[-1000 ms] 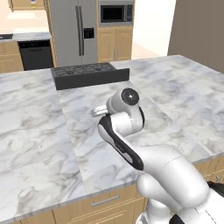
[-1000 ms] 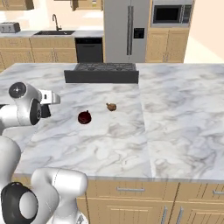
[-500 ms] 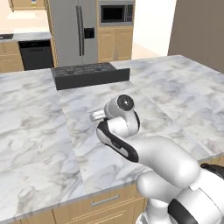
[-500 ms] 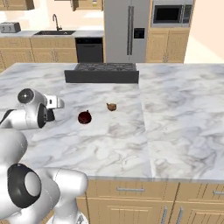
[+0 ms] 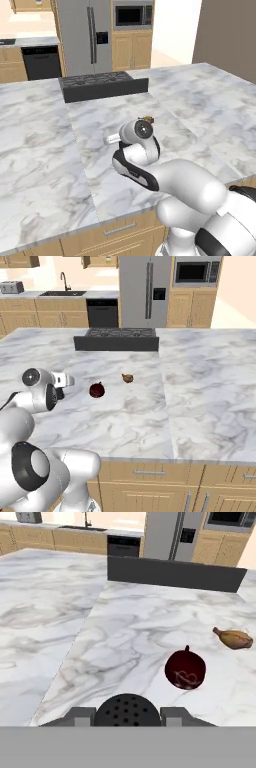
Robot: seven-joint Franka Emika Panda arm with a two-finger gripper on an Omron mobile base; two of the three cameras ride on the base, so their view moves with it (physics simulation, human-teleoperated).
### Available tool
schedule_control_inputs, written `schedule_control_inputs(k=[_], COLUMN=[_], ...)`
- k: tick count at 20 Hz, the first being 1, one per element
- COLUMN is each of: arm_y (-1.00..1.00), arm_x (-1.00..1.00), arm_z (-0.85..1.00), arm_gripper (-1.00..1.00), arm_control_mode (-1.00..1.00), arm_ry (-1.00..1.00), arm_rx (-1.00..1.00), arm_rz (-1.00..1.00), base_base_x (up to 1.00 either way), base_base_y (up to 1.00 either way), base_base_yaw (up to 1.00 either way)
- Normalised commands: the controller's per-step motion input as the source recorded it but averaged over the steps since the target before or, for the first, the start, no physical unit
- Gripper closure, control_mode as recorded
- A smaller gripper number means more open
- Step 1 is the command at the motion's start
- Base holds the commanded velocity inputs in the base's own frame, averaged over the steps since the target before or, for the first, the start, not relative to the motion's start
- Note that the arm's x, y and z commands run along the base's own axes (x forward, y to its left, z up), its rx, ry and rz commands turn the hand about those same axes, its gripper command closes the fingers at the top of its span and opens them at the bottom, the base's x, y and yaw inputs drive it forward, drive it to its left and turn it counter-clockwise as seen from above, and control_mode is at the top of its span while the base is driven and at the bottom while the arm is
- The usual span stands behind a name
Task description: Move the mayonnaise and shaker from the cabinet to the dining counter.
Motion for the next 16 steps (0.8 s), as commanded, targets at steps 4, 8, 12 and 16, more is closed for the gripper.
schedule_control_inputs(k=[4,8,12,16], arm_y=[0.0,0.0,0.0,0.0], arm_x=[0.06,0.04,0.0,0.0], arm_z=[-0.19,-0.19,-0.17,-0.18], arm_gripper=[1.0,1.0,1.0,1.0], arm_control_mode=[-1.0,-1.0,-1.0,-1.0], arm_ry=[-0.06,-0.04,-0.02,-0.01], arm_rx=[0.0,0.0,0.0,0.0], arm_rz=[0.0,0.0,0.0,0.0], base_base_x=[0.0,0.0,0.0,0.0], base_base_y=[0.0,0.0,0.0,0.0], base_base_yaw=[0.0,0.0,0.0,0.0])
